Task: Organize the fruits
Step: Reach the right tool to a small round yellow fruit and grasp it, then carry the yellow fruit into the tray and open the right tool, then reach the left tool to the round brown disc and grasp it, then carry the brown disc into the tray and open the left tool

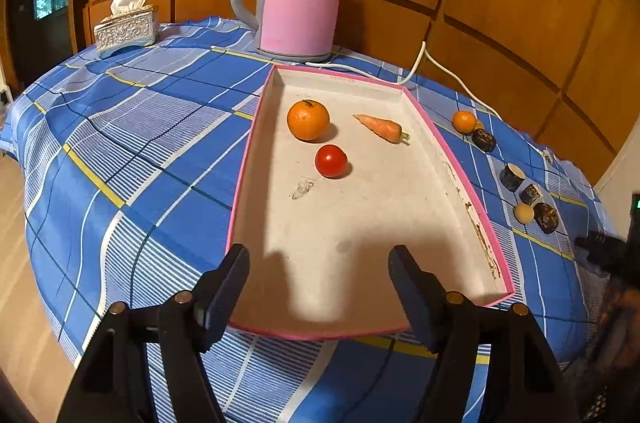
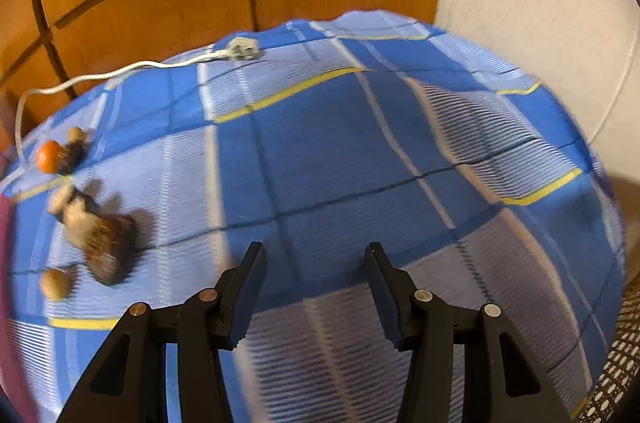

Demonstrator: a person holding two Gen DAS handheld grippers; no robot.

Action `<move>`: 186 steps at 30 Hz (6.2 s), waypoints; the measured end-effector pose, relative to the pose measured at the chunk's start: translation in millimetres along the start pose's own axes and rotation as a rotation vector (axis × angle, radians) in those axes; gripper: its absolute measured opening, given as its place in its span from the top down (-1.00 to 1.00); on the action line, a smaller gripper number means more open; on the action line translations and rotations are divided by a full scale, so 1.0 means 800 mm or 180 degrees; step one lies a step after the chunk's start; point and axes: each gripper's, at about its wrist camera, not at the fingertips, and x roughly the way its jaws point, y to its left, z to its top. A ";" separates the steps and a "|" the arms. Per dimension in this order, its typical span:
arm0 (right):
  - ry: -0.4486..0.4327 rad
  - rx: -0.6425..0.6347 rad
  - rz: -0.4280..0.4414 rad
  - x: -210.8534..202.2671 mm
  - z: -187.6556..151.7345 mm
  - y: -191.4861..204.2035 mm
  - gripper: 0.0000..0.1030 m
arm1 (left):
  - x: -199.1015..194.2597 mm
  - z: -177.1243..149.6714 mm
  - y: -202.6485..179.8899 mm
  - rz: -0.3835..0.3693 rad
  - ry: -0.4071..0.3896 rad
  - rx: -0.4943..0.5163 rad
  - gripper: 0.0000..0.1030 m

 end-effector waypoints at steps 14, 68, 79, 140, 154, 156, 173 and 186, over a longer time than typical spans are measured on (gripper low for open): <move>0.0320 -0.0833 0.1430 0.023 0.108 0.190 0.38 | -0.010 0.000 0.008 -0.0023 -0.0204 -0.0170 -0.44; 0.0342 -0.2688 0.2265 -0.085 -0.053 0.396 0.53 | -0.035 -0.009 0.023 -0.0129 -0.0311 -0.0358 -0.55; 0.0413 -0.2893 0.1960 -0.061 -0.085 0.410 0.47 | -0.031 -0.008 0.029 -0.0105 -0.0265 -0.0437 -0.55; -0.0317 -0.0014 -0.0270 0.000 -0.024 -0.009 0.12 | 0.160 0.136 -0.276 -0.1392 0.1131 0.0462 -0.15; -0.0324 -0.0039 -0.0292 0.000 -0.025 -0.008 0.11 | 0.239 0.135 -0.331 -0.1082 0.1460 0.0478 -0.13; -0.0325 -0.0043 -0.0296 0.000 -0.025 -0.008 0.11 | 0.249 0.127 -0.332 -0.0985 0.1494 0.0497 0.14; -0.0329 -0.0065 -0.0303 0.000 -0.024 -0.009 0.11 | 0.166 0.130 -0.254 -0.1144 0.0934 0.0295 0.24; -0.0327 -0.0064 -0.0307 0.000 -0.024 -0.009 0.11 | 0.067 0.110 -0.150 -0.0634 0.0284 0.0258 0.24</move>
